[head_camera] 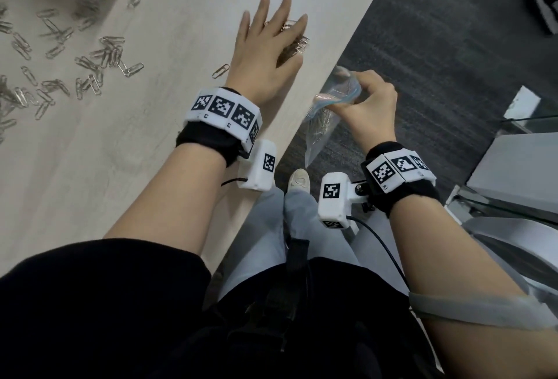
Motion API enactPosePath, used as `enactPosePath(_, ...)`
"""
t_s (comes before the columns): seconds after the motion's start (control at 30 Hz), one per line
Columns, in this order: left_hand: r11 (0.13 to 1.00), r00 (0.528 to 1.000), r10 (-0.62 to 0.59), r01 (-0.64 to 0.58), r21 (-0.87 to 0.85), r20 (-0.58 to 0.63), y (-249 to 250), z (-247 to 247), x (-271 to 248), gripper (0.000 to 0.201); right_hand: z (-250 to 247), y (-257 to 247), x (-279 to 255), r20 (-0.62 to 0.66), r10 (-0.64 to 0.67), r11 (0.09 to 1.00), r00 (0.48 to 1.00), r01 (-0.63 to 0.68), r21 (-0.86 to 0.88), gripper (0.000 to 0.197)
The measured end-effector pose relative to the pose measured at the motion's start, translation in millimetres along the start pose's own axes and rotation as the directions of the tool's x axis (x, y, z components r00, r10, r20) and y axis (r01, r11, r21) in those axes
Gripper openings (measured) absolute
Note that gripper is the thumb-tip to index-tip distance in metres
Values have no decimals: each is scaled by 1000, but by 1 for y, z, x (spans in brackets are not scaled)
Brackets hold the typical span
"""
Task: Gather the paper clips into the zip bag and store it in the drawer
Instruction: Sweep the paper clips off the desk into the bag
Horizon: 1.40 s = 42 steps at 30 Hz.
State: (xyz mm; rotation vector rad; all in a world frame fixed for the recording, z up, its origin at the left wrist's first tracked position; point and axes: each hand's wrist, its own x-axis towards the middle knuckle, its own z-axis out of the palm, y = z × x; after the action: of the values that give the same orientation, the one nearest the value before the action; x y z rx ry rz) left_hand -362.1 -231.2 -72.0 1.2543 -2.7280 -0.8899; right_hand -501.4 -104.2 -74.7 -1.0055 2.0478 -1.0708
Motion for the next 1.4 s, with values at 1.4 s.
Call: enactPosePath(1.4, 964, 990, -119, 133, -229, 75, 12, -22, -26, 71, 5, -1, -10, 3, 17, 1000, 1000, -17, 19, 40)
